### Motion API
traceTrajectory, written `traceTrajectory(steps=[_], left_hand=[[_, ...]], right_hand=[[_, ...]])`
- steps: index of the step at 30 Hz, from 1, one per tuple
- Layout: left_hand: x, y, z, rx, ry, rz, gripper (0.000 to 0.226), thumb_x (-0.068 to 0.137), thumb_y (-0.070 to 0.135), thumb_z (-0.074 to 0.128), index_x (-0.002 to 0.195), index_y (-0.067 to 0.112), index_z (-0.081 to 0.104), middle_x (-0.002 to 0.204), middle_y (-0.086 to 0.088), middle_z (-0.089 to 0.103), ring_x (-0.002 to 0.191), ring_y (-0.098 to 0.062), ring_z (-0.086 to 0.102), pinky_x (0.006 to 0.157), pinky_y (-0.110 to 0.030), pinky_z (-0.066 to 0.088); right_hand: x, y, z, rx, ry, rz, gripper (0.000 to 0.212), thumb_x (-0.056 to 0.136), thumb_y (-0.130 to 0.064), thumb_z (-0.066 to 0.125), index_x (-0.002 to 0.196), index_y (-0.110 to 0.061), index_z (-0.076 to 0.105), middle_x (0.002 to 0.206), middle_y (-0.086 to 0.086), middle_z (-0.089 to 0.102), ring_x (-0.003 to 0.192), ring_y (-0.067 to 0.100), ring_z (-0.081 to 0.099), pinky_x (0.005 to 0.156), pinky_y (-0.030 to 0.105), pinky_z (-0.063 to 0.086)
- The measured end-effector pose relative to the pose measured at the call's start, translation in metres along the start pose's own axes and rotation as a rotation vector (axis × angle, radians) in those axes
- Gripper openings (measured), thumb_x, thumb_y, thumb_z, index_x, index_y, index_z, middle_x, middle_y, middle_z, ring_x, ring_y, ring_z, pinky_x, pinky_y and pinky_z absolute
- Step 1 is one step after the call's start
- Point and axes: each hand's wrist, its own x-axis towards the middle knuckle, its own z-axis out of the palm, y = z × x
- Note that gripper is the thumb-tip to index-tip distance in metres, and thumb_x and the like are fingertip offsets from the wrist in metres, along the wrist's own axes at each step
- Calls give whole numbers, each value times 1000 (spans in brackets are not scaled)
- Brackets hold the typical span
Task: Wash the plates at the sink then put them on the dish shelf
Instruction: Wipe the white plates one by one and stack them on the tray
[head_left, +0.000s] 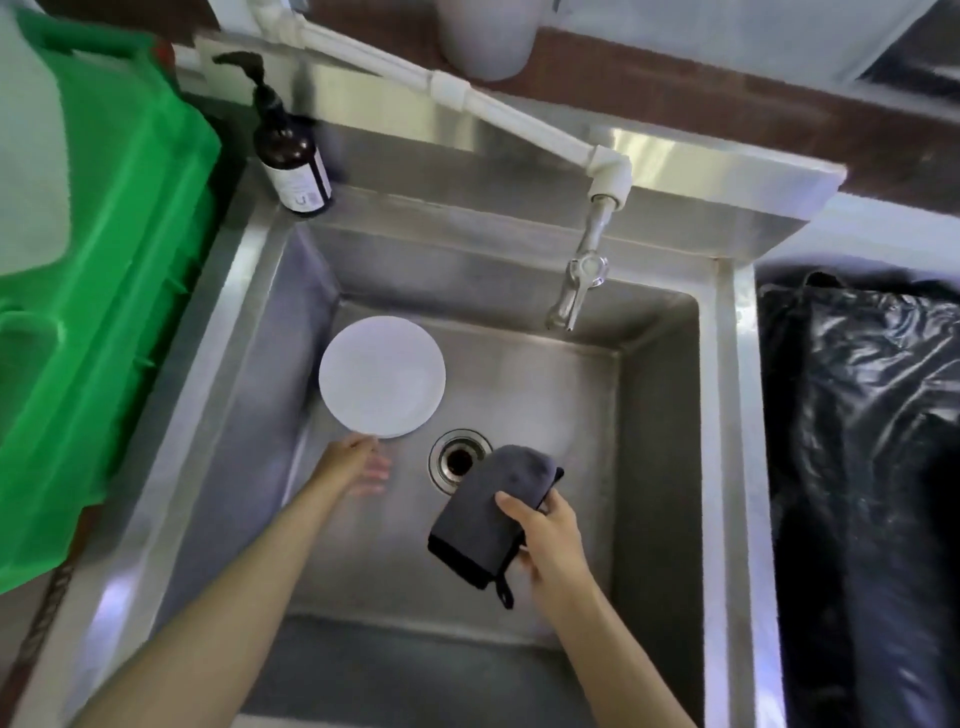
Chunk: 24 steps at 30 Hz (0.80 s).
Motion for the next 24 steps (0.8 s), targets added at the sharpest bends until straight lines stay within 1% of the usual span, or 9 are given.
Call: traceTrajectory(steps=[3, 5, 7, 10, 15, 18, 20, 22, 24], left_hand=[[39, -5, -11, -35, 84, -41, 26, 108, 26, 52, 118, 3, 59, 84, -14, 67, 67, -26, 62, 53, -34, 58], [58, -7, -13, -86, 134, -86, 31, 106, 34, 54, 117, 5, 57, 86, -17, 65, 68, -29, 60, 63, -40, 56], [72, -8, -13, -157, 181, -97, 41, 104, 43, 57, 116, 4, 57, 94, -22, 66, 72, -32, 63, 66, -42, 57], [86, -12, -15, -174, 233, -30, 48, 102, 49, 59, 106, 2, 61, 87, -21, 70, 71, -33, 68, 60, -37, 58], [90, -15, -18, -64, 289, 92, 49, 105, 44, 56, 101, -4, 64, 71, -20, 67, 54, -30, 64, 38, -27, 54], [89, -14, -17, -49, 289, 116, 46, 108, 36, 54, 104, -8, 64, 67, -17, 65, 41, -19, 62, 35, -22, 48], [86, -12, -17, -138, 257, 87, 39, 107, 34, 56, 104, -5, 62, 70, -15, 63, 37, -11, 61, 36, -20, 49], [80, -13, -15, -237, 229, 69, 30, 107, 30, 56, 112, 0, 60, 76, -15, 64, 44, -12, 66, 42, -21, 54], [71, -16, -12, -358, 176, 73, 30, 109, 25, 53, 128, 2, 57, 95, -19, 68, 73, -24, 72, 63, -30, 62]], right_hand=[[20, 8, 4, -17, -7, 15, 42, 93, -14, 77, 132, -16, 61, 115, 0, 75, 106, 22, 71, 80, 36, 63], [32, 14, 7, -12, -21, 15, 40, 93, -13, 77, 130, -17, 62, 114, 0, 77, 106, 22, 72, 82, 38, 64], [41, 19, 10, -12, -36, 9, 37, 92, -11, 78, 125, -19, 64, 112, -1, 78, 106, 22, 73, 85, 41, 64], [51, 26, 14, -18, -50, 1, 34, 91, -9, 78, 121, -20, 66, 109, -1, 79, 106, 25, 73, 91, 48, 63], [57, 31, 16, -20, -43, -5, 35, 91, -8, 77, 122, -20, 66, 112, 1, 78, 106, 25, 73, 90, 47, 63], [56, 30, 16, 1, -36, 0, 37, 91, -8, 78, 124, -20, 65, 111, 1, 78, 105, 25, 73, 89, 48, 63], [54, 28, 17, 14, -33, 1, 36, 91, -8, 78, 123, -19, 65, 112, 1, 77, 105, 26, 73, 89, 49, 63], [50, 25, 16, 22, -32, -6, 35, 91, -8, 78, 122, -18, 65, 112, 2, 78, 104, 26, 73, 88, 48, 64], [47, 22, 14, 26, -24, -15, 30, 91, -7, 77, 117, -19, 67, 108, 2, 79, 102, 26, 74, 87, 48, 64]])
